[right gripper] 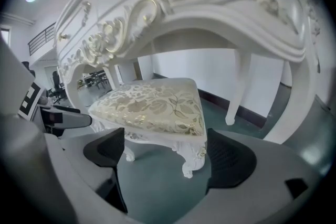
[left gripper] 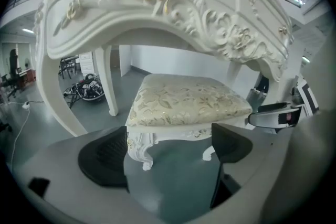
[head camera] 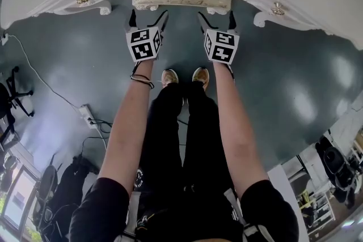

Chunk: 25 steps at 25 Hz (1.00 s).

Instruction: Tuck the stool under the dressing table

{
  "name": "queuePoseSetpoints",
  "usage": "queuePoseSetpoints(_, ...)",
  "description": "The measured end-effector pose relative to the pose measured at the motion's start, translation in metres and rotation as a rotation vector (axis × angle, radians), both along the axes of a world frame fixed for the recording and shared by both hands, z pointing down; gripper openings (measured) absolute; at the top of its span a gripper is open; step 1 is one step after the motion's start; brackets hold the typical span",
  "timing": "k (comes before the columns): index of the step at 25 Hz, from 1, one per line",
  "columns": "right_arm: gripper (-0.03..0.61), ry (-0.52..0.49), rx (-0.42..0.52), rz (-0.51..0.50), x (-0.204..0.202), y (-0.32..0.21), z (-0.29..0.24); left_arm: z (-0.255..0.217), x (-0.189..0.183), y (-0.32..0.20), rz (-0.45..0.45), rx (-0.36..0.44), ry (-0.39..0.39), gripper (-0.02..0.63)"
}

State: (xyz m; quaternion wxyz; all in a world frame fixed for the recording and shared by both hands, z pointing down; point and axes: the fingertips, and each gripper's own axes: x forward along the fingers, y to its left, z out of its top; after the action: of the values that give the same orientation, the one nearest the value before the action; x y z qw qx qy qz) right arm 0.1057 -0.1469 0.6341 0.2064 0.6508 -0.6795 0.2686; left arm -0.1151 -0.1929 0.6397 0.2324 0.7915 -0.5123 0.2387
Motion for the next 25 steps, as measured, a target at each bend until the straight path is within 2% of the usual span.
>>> queuePoseSetpoints(5, 0.506, 0.008, 0.075, -0.059, -0.018, 0.045, -0.088, -0.089, 0.004, 0.056, 0.101, 0.071, 0.003, 0.506)
queuePoseSetpoints(9, 0.503, 0.003, 0.151, -0.109, -0.038, 0.062, -0.205, -0.213, 0.004, 0.086, 0.178, 0.159, 0.023, 0.506)
queuePoseSetpoints(12, 0.502, 0.023, 0.248, -0.173, -0.051, 0.058, -0.300, -0.313, 0.009, 0.089, 0.198, 0.254, 0.077, 0.506)
queuePoseSetpoints(15, 0.500, 0.019, 0.340, -0.195, -0.060, 0.056, -0.391, -0.407, 0.007, 0.090, 0.213, 0.348, 0.105, 0.507)
queuePoseSetpoints(20, 0.491, 0.035, 0.492, -0.219, -0.066, 0.057, -0.536, -0.542, 0.006, 0.090, 0.266, 0.496, 0.130, 0.506)
queuePoseSetpoints(25, 0.483, 0.063, 0.619, -0.284, -0.078, 0.079, -0.662, -0.667, 0.003, 0.106, 0.317, 0.623, 0.183, 0.506)
